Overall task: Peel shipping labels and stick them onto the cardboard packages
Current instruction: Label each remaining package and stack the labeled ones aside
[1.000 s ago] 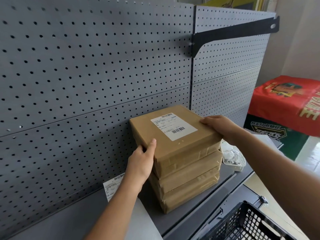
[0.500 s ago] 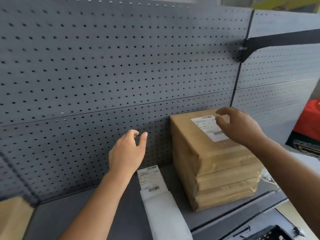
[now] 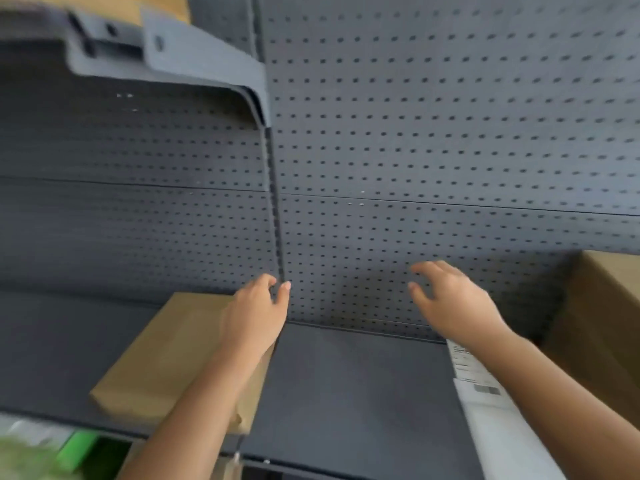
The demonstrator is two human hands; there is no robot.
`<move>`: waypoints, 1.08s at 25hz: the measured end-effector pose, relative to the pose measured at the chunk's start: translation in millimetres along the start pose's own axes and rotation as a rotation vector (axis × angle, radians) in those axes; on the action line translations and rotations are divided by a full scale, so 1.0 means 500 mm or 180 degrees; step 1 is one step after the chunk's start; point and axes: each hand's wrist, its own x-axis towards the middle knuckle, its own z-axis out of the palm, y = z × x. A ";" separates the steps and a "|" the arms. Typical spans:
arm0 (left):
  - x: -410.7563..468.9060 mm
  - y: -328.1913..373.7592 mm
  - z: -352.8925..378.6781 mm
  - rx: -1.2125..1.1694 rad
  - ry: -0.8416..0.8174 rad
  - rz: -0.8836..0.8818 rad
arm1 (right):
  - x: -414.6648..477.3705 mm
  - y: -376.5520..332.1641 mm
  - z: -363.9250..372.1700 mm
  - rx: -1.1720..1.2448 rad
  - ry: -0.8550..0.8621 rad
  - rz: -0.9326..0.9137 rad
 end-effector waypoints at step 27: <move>-0.046 -0.455 -0.071 -0.1236 -0.0720 -0.1575 | -0.074 -0.374 0.430 0.3368 -0.1602 0.2032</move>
